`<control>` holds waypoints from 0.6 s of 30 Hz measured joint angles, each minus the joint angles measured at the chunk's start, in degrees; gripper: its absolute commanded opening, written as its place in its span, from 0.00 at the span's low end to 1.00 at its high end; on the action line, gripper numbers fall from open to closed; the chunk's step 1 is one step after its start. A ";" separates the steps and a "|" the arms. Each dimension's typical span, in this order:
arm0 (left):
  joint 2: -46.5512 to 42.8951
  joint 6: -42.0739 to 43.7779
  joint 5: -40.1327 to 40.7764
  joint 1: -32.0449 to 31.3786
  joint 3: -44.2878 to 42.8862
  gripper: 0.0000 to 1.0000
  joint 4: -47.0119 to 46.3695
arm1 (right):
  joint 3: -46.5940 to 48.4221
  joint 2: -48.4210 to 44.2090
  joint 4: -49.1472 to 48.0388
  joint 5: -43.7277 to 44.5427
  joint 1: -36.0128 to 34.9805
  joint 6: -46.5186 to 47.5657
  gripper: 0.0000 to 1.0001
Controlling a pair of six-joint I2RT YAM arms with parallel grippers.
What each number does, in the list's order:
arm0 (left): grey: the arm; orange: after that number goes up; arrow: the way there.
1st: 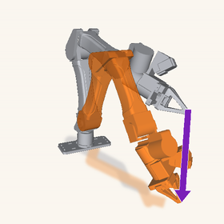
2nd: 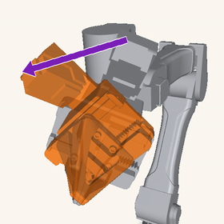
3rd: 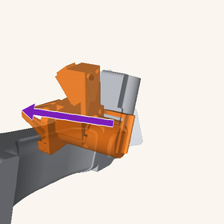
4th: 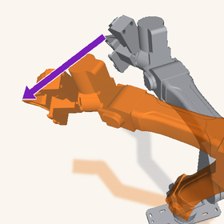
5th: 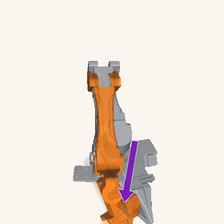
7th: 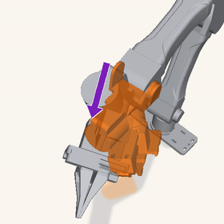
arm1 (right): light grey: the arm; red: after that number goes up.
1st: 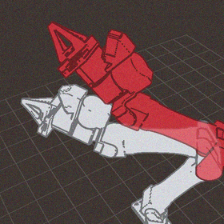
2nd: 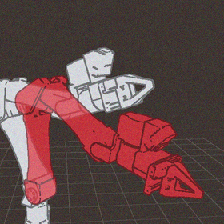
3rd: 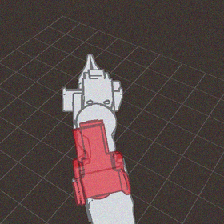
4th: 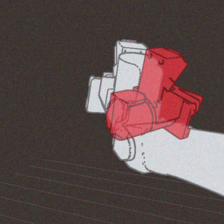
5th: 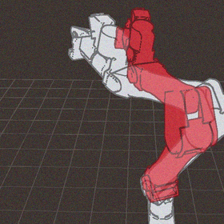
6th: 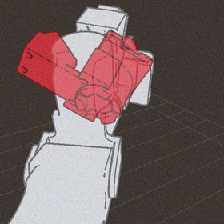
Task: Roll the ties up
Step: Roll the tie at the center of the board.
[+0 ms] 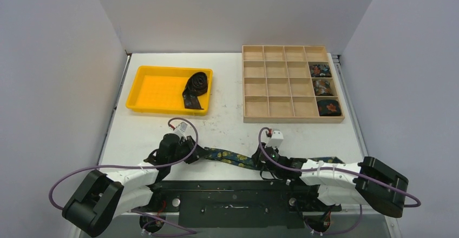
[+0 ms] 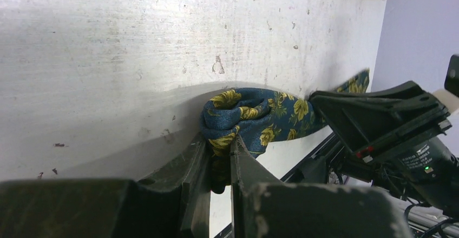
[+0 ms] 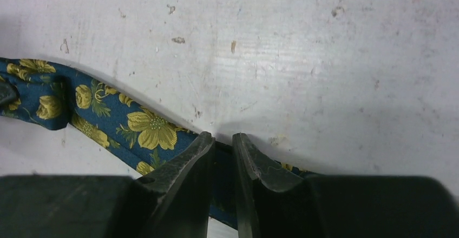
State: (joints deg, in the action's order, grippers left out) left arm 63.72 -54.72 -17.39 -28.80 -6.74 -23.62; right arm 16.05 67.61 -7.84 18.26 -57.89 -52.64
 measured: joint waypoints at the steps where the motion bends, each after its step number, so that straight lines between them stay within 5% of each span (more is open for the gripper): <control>1: -0.83 -0.15 0.28 -0.11 0.17 0.00 0.59 | -0.35 -1.16 1.27 0.98 -1.18 -1.14 0.23; 18: -10.69 6.84 12.15 -0.74 -4.94 0.00 22.36 | 3.67 -10.19 16.04 7.43 1.68 1.62 0.37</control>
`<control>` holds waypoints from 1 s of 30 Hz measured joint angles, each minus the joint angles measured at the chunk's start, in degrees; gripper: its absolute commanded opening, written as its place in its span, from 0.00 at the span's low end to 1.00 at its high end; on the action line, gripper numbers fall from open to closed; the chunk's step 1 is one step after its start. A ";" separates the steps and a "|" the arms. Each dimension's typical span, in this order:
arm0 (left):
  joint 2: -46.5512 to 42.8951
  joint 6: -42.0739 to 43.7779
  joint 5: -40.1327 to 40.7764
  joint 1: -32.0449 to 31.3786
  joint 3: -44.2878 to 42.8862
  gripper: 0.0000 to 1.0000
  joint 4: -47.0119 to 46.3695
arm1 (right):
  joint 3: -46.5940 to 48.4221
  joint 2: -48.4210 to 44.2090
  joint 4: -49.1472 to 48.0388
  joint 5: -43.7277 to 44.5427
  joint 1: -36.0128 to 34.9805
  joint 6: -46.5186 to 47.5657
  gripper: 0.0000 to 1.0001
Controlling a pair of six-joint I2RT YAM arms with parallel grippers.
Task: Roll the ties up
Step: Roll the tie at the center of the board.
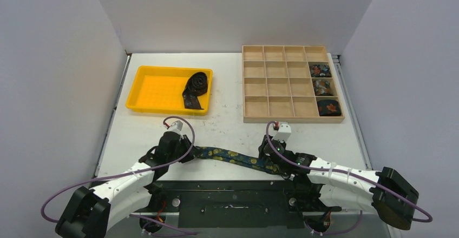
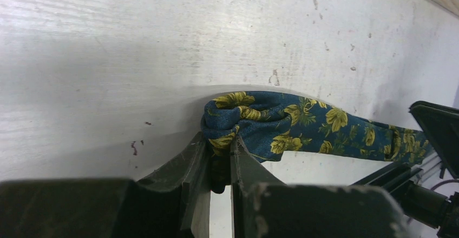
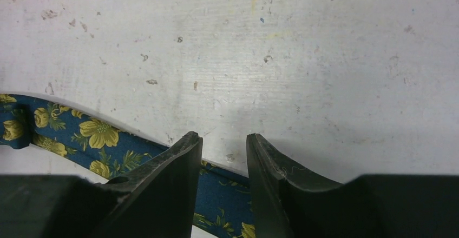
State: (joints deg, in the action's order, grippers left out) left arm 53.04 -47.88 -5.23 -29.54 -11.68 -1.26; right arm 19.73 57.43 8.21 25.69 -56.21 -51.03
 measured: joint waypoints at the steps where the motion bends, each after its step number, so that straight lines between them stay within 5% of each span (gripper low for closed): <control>1: -0.11 0.13 0.74 0.00 -0.20 0.00 0.98 | 0.59 0.02 -0.17 -0.72 0.57 1.01 0.38; 15: 3.74 2.62 17.73 -4.13 -14.69 0.00 20.15 | 3.45 3.80 -4.09 -7.13 3.41 7.52 0.38; 30: 22.16 7.30 38.01 -12.48 -32.63 0.00 40.87 | 0.83 -1.75 -5.16 -9.16 3.69 8.72 0.39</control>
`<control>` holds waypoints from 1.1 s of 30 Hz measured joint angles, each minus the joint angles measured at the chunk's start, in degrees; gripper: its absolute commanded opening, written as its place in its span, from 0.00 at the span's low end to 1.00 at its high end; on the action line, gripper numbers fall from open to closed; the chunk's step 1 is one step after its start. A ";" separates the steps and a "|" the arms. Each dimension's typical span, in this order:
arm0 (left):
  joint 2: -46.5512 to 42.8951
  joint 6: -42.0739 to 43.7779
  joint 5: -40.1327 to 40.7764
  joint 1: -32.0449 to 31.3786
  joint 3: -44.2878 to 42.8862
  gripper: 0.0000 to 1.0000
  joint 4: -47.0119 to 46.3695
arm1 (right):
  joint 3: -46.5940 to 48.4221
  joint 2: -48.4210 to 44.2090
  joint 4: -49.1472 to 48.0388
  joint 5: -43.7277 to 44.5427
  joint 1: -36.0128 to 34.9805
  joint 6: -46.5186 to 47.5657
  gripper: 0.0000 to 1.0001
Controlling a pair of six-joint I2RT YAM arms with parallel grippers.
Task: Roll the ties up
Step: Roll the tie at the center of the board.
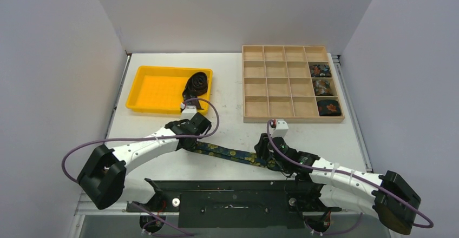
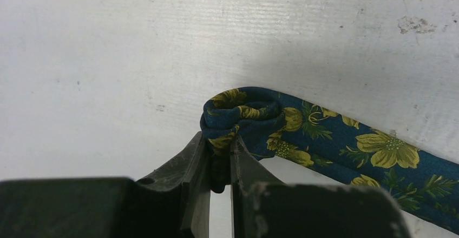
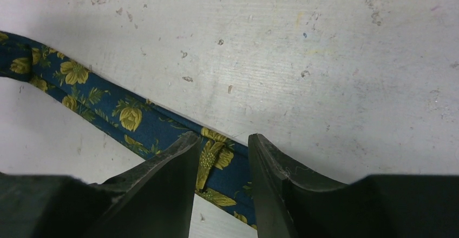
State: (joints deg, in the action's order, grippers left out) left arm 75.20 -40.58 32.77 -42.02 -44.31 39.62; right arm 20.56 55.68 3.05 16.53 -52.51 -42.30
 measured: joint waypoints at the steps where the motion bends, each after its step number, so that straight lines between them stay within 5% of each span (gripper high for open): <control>1: 1.22 0.20 0.96 -0.68 -1.05 0.00 0.85 | -0.28 -0.11 0.00 -0.39 0.00 0.07 0.39; 13: 9.16 0.28 7.54 -4.39 -5.60 0.00 5.73 | -1.31 -0.22 -0.61 -16.72 -1.36 -0.13 0.28; 33: 8.85 -1.25 9.53 -4.31 -5.57 0.00 6.60 | 1.03 10.40 1.79 -14.14 4.44 -2.54 0.27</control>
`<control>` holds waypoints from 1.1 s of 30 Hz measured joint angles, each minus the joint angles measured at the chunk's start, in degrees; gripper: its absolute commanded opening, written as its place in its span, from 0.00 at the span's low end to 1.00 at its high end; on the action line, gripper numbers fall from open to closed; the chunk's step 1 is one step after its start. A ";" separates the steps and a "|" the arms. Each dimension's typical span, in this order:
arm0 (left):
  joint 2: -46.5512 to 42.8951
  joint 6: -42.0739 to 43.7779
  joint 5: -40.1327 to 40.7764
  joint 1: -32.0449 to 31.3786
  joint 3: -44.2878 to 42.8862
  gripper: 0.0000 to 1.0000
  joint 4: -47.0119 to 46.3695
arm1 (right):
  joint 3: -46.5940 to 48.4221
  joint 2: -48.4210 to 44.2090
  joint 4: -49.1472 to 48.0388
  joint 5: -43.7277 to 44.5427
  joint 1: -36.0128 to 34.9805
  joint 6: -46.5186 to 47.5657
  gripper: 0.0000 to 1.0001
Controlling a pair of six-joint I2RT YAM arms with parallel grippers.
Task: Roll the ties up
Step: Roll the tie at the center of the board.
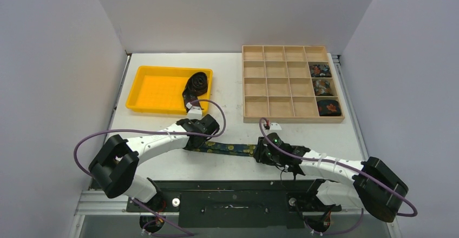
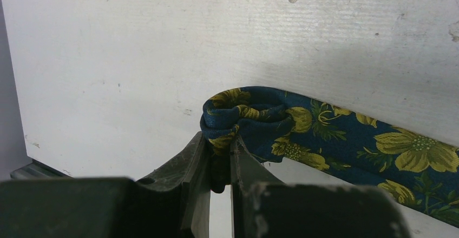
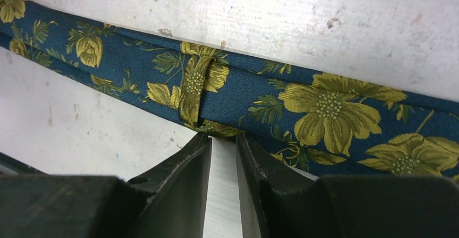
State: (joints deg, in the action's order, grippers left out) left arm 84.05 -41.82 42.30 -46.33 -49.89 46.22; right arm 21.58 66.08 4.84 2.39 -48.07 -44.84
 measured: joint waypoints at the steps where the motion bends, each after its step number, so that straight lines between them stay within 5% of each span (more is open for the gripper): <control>1: 0.02 -0.24 0.39 0.04 0.00 0.00 0.15 | 0.46 0.55 0.02 0.35 0.13 0.57 0.29; 17: 9.25 -2.51 8.26 -1.36 -9.40 0.00 8.20 | -1.77 -16.26 6.19 4.52 0.42 3.48 0.41; 27: 19.82 -4.04 12.81 -6.73 -14.86 0.00 12.33 | -3.39 -16.74 6.38 4.52 0.42 2.71 0.41; 33: 21.86 -4.07 13.33 -8.59 -15.82 0.27 12.48 | -3.39 -16.76 6.38 4.52 0.42 2.43 0.41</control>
State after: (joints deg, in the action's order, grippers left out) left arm 105.91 -45.89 55.64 -54.92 -65.71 58.70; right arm 18.20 49.32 11.22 6.92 -47.66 -42.41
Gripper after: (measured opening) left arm 0.168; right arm 0.411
